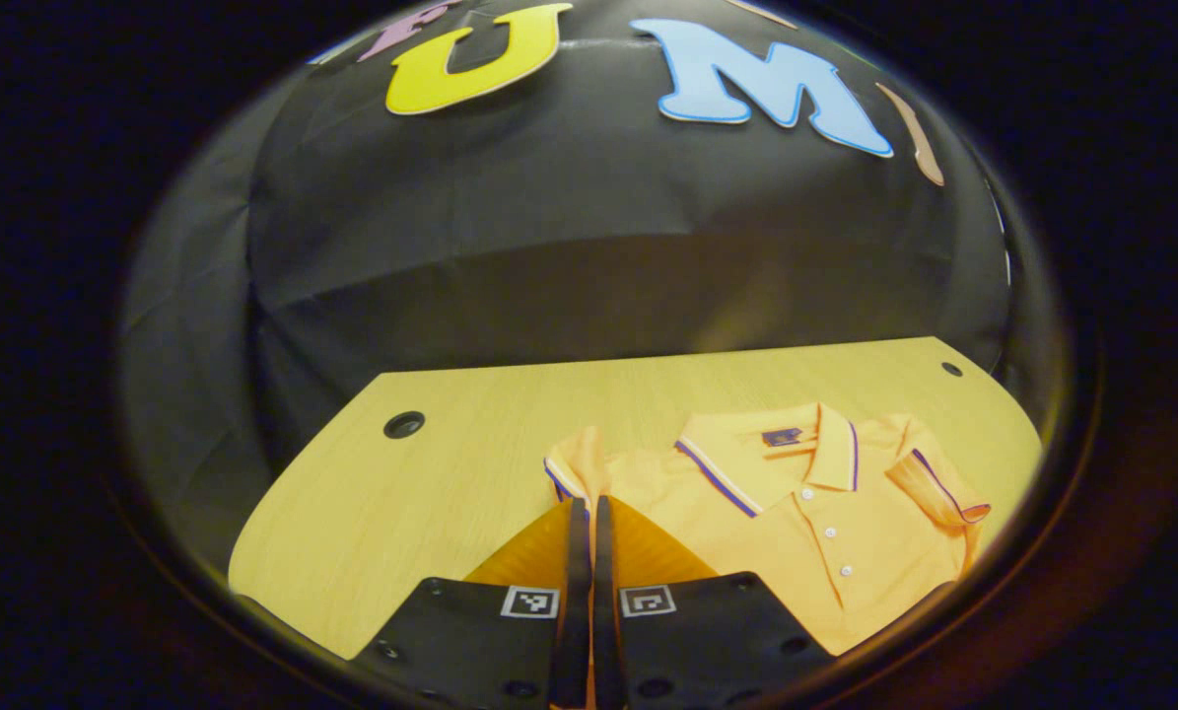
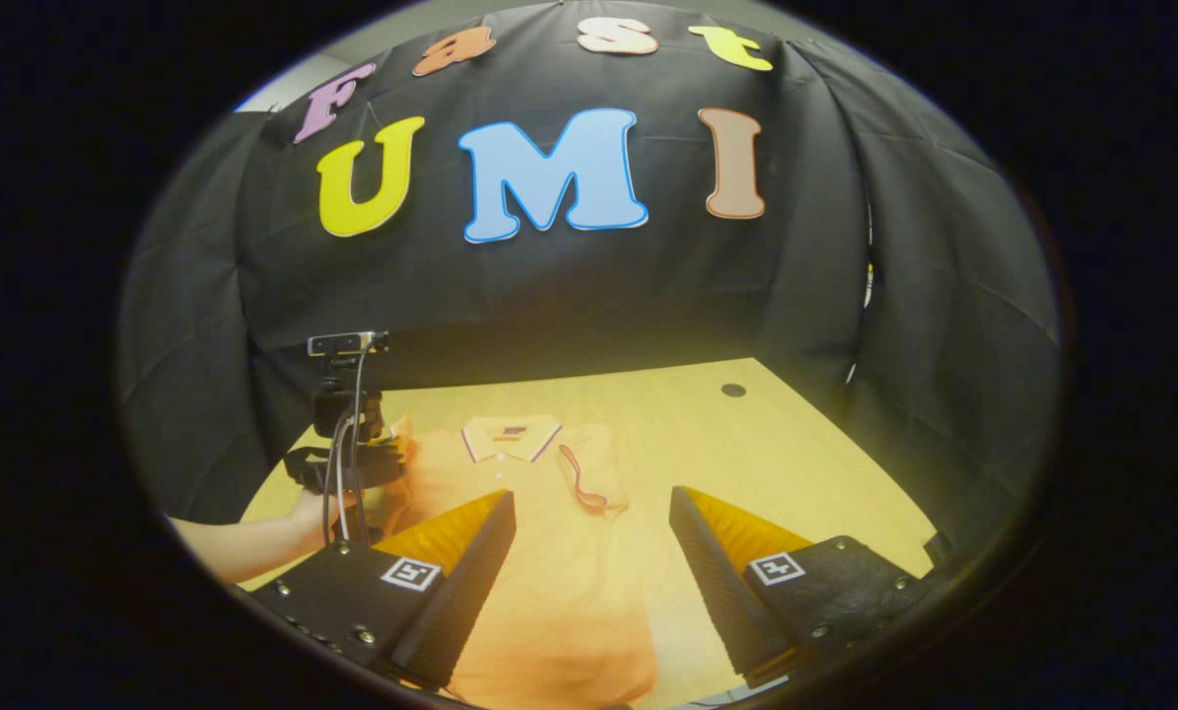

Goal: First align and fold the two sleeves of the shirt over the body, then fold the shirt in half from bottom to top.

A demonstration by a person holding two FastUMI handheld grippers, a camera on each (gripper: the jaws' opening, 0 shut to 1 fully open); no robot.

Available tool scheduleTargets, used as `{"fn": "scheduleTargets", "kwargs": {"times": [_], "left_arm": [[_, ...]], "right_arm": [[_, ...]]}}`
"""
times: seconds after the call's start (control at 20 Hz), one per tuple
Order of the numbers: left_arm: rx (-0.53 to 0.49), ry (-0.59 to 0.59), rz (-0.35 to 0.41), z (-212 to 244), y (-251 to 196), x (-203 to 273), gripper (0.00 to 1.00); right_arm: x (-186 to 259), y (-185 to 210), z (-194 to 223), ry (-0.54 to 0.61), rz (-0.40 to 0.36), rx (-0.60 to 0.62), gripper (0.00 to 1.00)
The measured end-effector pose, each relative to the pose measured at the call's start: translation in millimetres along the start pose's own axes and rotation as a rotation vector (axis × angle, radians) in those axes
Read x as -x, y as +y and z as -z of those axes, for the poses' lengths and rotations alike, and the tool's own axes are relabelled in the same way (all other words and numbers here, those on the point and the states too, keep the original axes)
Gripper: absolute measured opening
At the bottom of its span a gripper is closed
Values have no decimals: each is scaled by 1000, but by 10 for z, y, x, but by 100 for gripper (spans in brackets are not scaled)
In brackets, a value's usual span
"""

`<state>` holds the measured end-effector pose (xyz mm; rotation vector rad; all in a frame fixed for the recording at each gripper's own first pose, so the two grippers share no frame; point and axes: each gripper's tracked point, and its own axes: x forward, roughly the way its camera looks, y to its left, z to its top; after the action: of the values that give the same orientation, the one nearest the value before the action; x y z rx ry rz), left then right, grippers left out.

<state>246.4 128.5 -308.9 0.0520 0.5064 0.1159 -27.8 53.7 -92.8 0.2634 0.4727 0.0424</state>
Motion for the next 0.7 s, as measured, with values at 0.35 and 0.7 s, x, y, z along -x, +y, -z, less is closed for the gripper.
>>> {"fn": "scheduleTargets", "kwargs": {"times": [0.35, 0.7], "left_arm": [[-79, 52, 93, 137, -395, -91, 8], [-62, 50, 150, 140, -596, 136, 45]], "right_arm": [[-34, 34, 275, 41, 37, -24, 98], [-34, 3, 446, 71, 16, -6, 98]]}}
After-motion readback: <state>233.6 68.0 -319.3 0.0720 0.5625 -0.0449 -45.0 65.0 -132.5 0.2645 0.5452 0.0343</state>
